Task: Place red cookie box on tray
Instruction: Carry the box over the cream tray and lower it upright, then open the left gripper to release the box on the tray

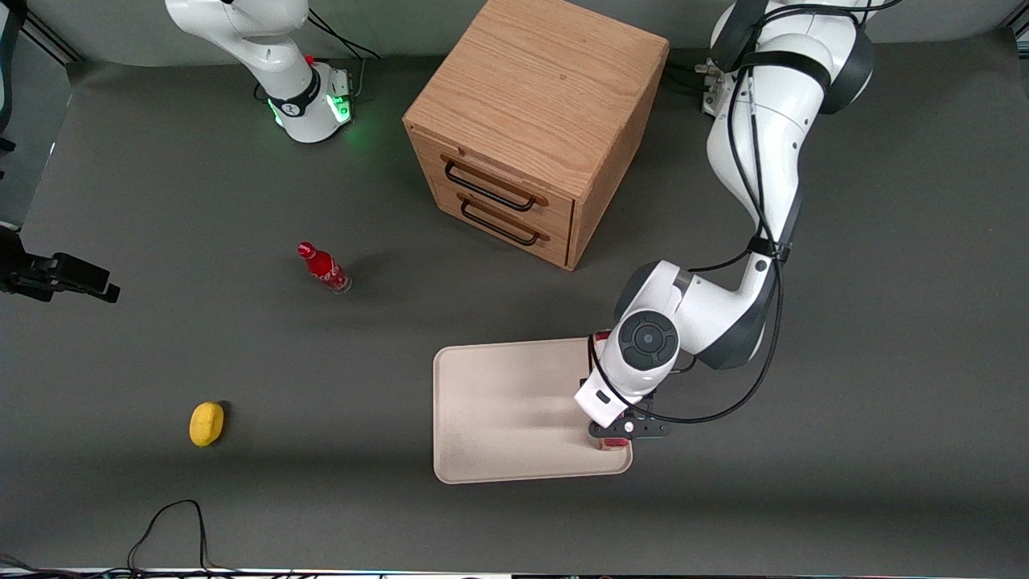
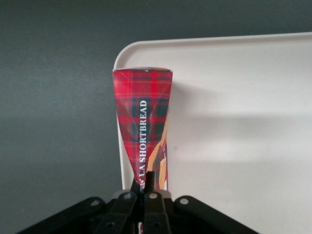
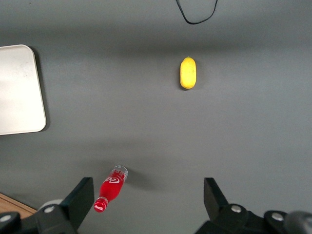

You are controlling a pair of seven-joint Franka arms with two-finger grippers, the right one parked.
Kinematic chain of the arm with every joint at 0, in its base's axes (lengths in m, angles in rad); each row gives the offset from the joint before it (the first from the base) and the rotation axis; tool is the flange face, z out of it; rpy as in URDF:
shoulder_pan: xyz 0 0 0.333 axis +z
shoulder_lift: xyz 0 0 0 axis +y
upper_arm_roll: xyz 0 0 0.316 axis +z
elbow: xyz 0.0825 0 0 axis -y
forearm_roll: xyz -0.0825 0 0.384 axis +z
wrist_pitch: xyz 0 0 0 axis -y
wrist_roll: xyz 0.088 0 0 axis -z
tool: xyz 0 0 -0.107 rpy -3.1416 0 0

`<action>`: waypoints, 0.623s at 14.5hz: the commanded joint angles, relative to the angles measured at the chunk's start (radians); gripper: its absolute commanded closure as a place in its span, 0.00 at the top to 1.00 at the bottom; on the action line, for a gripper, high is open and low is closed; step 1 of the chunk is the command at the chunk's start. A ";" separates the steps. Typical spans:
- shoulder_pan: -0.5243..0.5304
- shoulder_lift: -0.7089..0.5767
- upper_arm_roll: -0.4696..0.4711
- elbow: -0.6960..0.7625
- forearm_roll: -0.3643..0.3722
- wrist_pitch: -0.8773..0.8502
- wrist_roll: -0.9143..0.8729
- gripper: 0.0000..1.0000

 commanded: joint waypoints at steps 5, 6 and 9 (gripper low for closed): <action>-0.011 -0.013 0.010 -0.002 0.036 0.002 -0.016 1.00; -0.009 -0.028 0.010 -0.002 0.039 -0.017 -0.016 1.00; -0.003 -0.115 0.004 0.007 0.039 -0.183 -0.007 1.00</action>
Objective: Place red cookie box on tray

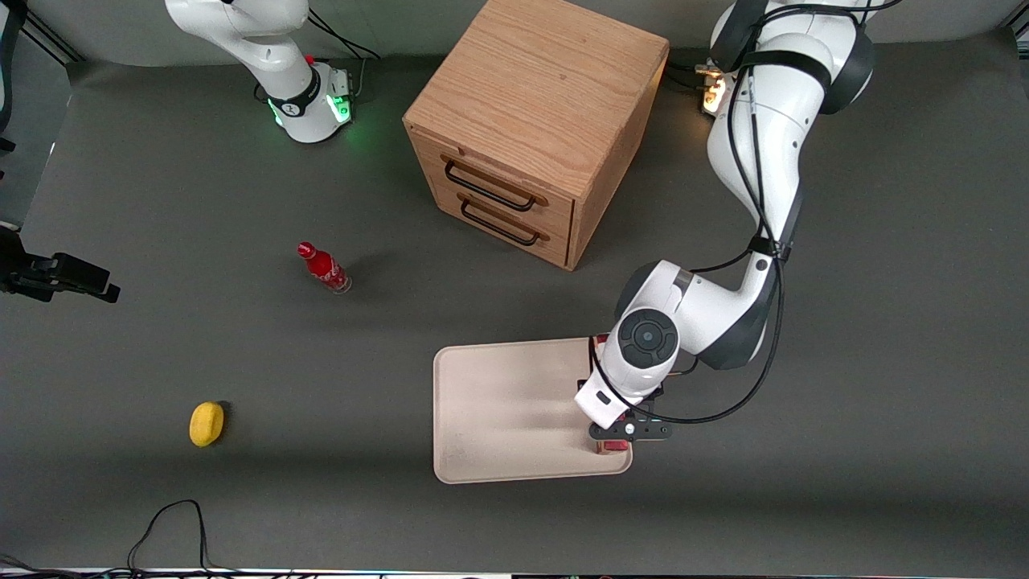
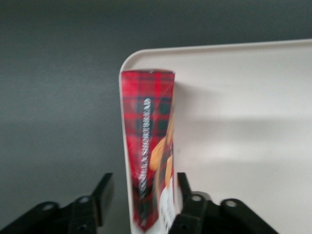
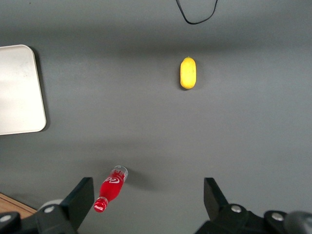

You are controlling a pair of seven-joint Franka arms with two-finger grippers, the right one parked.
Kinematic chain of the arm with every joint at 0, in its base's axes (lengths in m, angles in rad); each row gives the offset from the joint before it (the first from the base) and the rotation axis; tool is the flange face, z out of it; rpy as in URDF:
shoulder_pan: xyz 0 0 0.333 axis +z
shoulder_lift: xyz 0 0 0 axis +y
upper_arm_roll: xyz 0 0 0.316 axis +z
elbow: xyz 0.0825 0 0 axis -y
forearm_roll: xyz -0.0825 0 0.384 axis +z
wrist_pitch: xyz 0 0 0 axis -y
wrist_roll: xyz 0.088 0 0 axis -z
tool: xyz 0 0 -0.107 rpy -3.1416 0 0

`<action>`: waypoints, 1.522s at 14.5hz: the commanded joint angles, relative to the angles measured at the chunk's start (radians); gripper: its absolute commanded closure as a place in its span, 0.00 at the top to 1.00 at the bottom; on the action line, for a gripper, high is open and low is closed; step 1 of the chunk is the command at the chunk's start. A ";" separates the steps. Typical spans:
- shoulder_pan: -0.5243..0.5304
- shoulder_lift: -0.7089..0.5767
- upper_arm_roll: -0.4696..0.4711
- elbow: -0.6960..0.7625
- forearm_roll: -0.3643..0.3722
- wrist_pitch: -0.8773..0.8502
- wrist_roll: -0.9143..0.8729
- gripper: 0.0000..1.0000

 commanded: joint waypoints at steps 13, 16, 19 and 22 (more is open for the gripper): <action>0.189 -0.766 -0.003 -0.445 -0.060 -0.393 0.264 1.00; 0.304 -0.854 0.000 -0.554 -0.083 -0.361 0.381 1.00; 0.376 -0.866 0.001 -0.589 -0.083 -0.347 0.447 1.00; 0.416 -0.886 0.006 -0.654 -0.083 -0.266 0.452 1.00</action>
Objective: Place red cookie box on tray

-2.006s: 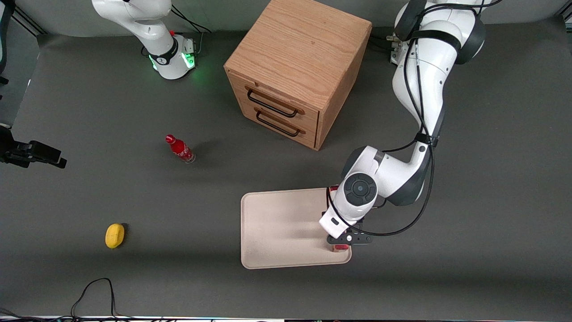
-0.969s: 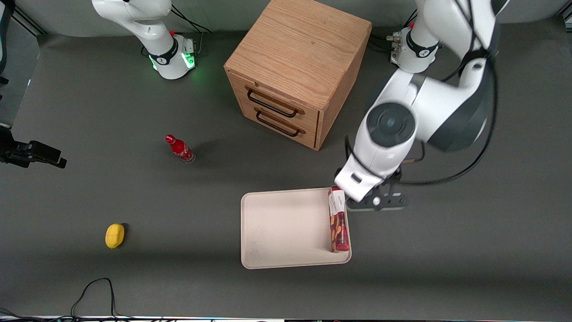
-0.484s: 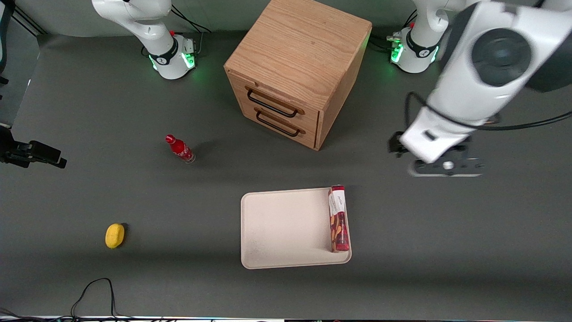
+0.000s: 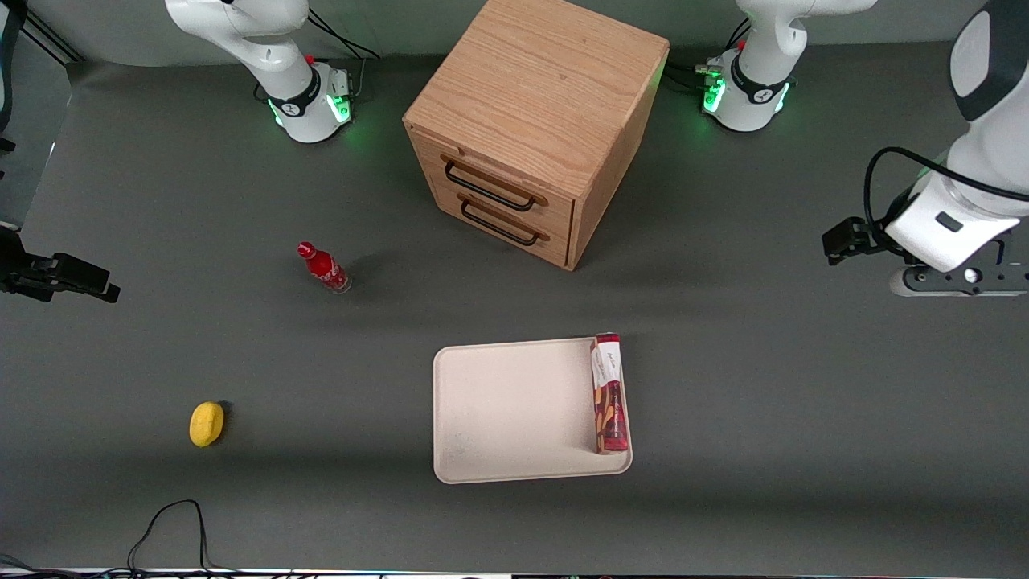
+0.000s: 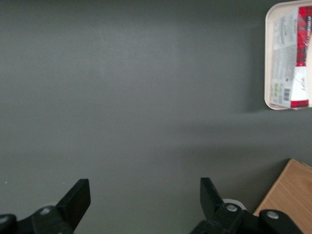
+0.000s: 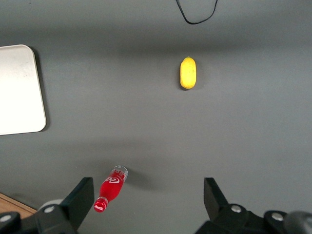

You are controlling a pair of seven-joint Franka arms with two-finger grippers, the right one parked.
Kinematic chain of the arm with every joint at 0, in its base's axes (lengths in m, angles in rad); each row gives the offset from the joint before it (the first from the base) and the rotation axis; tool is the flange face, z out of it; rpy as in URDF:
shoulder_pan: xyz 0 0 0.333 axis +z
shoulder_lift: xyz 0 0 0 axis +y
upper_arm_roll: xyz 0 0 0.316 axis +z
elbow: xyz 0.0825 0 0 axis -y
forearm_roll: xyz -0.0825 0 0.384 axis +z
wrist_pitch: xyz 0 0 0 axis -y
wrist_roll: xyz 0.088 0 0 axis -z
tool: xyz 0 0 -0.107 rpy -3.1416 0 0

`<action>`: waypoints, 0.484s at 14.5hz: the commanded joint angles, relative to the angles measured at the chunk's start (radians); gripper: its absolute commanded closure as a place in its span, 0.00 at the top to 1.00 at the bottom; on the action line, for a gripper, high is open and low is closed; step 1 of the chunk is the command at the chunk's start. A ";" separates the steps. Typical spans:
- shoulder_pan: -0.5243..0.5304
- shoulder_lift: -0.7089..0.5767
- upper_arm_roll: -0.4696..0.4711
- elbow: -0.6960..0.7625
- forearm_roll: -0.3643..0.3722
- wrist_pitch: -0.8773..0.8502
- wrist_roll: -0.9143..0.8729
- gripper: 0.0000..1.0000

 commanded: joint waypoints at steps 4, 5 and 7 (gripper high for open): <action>0.022 -0.035 0.056 -0.070 -0.036 0.095 0.022 1.00; -0.007 -0.035 0.088 -0.064 -0.057 0.098 0.024 1.00; -0.021 -0.034 0.111 -0.053 -0.059 0.085 0.025 1.00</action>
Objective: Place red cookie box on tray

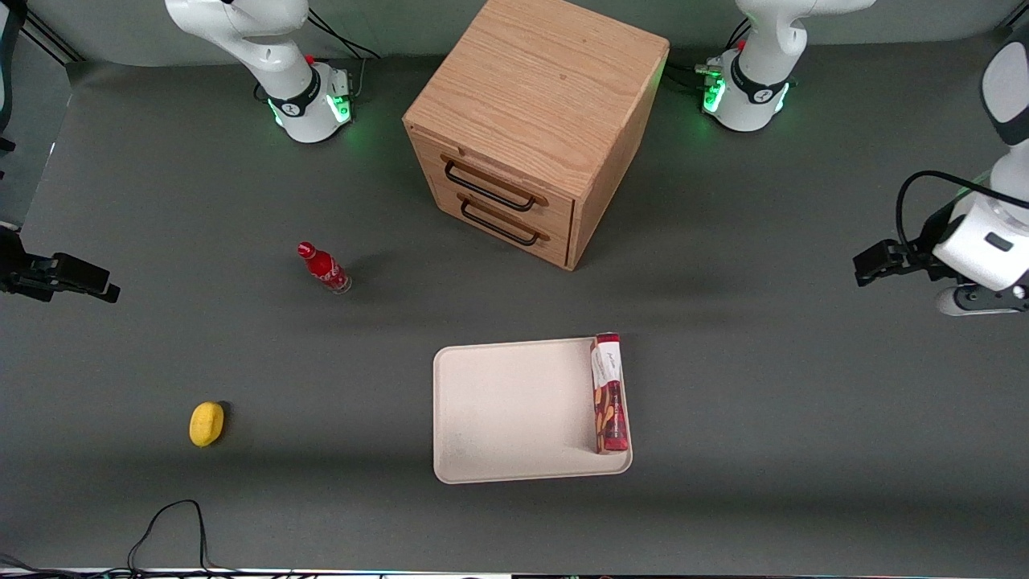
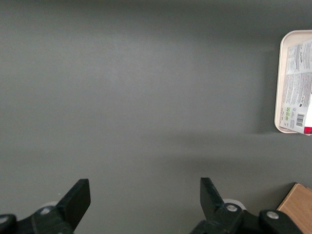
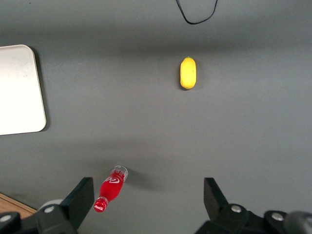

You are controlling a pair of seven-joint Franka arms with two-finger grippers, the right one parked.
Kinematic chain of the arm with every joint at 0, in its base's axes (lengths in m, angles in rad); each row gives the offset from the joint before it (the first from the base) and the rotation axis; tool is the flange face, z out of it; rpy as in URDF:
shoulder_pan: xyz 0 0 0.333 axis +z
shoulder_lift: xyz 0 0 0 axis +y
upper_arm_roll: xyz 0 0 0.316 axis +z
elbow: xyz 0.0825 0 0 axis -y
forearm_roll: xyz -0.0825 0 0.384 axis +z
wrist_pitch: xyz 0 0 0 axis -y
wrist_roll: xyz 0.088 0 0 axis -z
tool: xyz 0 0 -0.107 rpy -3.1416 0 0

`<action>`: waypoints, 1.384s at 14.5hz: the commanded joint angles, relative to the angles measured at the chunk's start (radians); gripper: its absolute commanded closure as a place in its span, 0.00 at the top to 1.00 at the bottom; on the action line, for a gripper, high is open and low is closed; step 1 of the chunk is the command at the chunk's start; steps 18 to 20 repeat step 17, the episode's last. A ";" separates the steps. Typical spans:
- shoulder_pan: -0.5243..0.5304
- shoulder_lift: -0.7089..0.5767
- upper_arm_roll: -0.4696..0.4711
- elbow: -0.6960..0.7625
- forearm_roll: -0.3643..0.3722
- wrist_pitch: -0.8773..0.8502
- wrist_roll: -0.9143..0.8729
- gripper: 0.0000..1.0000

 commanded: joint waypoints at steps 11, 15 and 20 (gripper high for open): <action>-0.024 -0.023 0.036 0.031 -0.047 -0.086 0.019 1.00; -0.023 -0.025 0.040 0.043 -0.066 -0.120 0.053 1.00; -0.024 -0.025 0.040 0.045 -0.066 -0.123 0.051 1.00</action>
